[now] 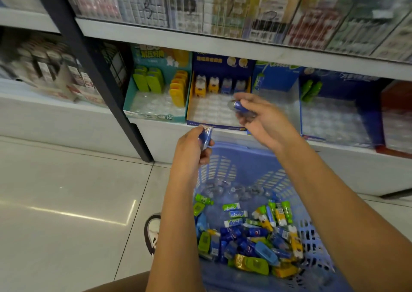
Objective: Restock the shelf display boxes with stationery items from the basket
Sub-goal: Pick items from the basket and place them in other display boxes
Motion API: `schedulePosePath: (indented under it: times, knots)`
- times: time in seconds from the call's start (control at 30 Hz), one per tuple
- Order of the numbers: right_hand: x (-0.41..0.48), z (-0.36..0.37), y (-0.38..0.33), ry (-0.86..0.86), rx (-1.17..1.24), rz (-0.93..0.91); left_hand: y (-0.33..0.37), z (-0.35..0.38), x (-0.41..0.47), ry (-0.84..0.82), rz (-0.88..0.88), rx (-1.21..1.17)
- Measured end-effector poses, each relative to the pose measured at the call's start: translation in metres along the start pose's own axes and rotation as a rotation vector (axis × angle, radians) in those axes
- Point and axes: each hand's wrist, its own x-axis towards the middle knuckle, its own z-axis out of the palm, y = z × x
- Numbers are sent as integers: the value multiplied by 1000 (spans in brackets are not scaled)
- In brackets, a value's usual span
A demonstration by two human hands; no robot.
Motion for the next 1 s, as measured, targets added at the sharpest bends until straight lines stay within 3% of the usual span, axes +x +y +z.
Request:
schedulePosePath:
  times: [0.07,0.13,0.3,0.43,0.83,1.0]
  knots:
    - [15,3,-8,49,5,-9,3,-1,2,13,-22,-29]
    - [26,5,-13,124,-145,-61,5,-3,3,-5,5,5]
    - [55,2,-30,216,-994,-375,6,-13,3,-35,175,23]
    - [74,0,-29,207,-1334,-506,4,-16,6,54,208,98]
    - [103,0,-23,41,-1613,-457,-4,-9,14,-133,146,-145]
    - [100,4,-28,-18,-1661,-386,-6,-6,12,-186,146,-112]
